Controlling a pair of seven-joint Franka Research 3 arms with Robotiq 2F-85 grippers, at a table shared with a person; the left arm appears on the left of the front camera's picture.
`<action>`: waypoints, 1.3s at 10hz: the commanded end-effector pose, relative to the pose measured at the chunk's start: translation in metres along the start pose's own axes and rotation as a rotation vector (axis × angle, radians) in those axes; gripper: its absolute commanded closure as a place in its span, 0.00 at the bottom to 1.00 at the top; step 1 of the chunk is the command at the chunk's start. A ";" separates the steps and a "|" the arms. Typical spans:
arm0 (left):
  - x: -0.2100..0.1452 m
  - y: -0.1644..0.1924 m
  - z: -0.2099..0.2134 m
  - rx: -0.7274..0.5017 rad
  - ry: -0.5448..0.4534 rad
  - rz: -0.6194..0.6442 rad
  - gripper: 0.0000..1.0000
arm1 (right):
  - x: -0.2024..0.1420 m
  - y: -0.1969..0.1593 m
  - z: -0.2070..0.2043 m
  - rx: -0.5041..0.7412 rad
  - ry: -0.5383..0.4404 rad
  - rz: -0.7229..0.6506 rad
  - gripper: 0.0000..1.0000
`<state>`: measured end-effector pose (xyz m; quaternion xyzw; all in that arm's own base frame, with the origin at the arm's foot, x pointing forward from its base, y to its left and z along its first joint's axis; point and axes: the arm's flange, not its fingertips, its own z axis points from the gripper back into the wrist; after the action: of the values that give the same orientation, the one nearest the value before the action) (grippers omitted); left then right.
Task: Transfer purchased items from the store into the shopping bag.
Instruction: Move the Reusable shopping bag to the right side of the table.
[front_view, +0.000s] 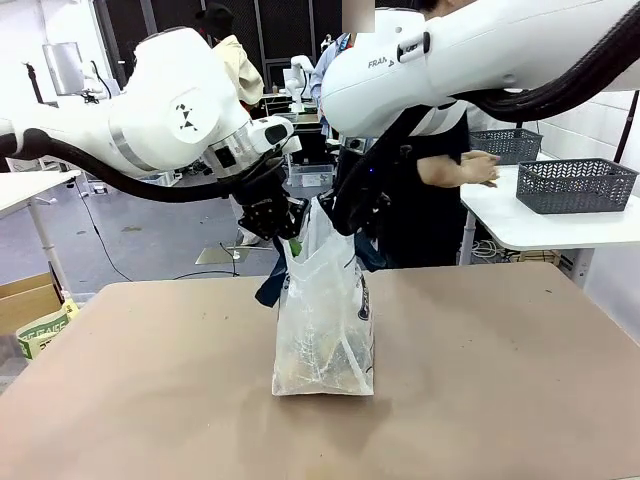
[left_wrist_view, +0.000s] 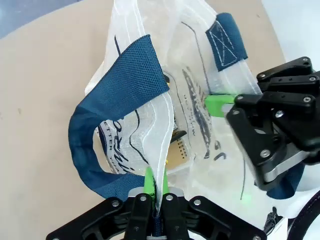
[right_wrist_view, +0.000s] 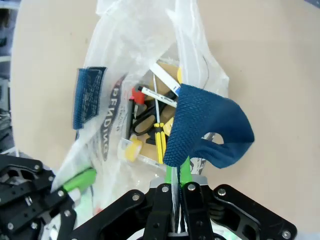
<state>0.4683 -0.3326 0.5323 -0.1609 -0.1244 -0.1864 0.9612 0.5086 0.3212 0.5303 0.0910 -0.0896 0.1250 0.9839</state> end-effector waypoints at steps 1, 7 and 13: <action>-0.004 0.002 0.002 0.007 -0.001 0.002 1.00 | 0.006 -0.003 0.004 -0.025 -0.026 0.007 1.00; 0.001 0.000 -0.001 0.000 0.001 0.000 1.00 | 0.000 0.000 0.000 0.000 0.000 0.000 1.00; 0.014 -0.013 -0.017 0.001 0.015 -0.051 1.00 | 0.011 0.002 -0.001 0.063 -0.036 -0.043 1.00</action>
<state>0.4754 -0.3509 0.5230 -0.1570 -0.1187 -0.2033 0.9591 0.5137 0.3237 0.5300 0.1055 -0.0925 0.1138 0.9835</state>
